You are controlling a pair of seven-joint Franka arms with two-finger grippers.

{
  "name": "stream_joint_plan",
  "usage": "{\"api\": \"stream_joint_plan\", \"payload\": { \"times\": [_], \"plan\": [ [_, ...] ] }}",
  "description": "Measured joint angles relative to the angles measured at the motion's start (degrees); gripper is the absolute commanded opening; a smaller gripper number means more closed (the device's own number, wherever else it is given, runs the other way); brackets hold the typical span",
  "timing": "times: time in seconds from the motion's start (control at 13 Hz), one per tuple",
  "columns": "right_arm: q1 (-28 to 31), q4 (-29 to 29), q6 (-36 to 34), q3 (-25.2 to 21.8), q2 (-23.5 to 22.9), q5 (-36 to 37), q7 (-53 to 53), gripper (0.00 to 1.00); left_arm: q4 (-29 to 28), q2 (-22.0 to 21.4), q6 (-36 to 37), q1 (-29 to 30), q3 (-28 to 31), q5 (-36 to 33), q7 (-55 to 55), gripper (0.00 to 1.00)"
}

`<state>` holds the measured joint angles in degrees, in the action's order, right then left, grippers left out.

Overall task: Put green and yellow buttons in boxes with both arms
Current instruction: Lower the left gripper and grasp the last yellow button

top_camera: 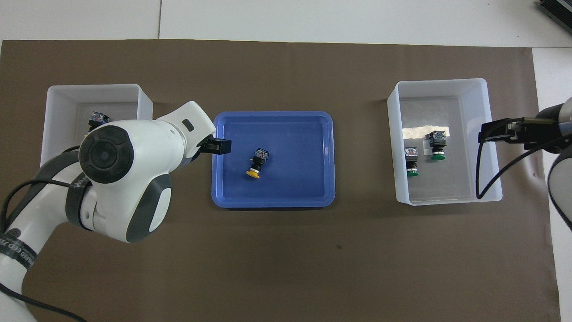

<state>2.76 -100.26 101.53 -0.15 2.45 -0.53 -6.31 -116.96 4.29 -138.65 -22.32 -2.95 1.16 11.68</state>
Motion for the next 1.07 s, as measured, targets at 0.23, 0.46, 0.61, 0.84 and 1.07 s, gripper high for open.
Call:
{"api": "stream_joint_plan", "payload": {
  "times": [0.23, 0.46, 0.61, 0.84, 1.07],
  "plan": [
    [1.07, 6.46, -8.66, -0.84, 1.40, 0.00, -0.11, 1.00, -0.43, 4.02, -4.00, -3.27, 0.04, 0.00, 0.81, 1.00],
    [2.28, 9.14, -13.94, -1.28, 2.84, 0.00, -0.11, 1.00, -0.24, 10.41, -8.80, -5.81, 0.11, 0.00, 1.68, 1.00],
    [2.37, 8.79, -14.73, -1.28, 3.31, 0.00, -0.11, 1.00, 0.31, 13.16, -10.91, -7.10, 0.11, 0.00, 2.60, 1.00],
    [2.26, 7.90, -14.96, -1.19, 3.34, 0.00, -0.11, 1.00, 0.79, 14.91, -12.27, -8.23, 0.11, 0.00, 3.10, 1.00],
    [2.15, 7.60, -14.96, -1.06, 3.51, 0.00, -0.11, 1.00, 0.81, 15.79, -13.66, -8.90, 0.14, 0.00, 3.84, 1.00]
  ]
}}
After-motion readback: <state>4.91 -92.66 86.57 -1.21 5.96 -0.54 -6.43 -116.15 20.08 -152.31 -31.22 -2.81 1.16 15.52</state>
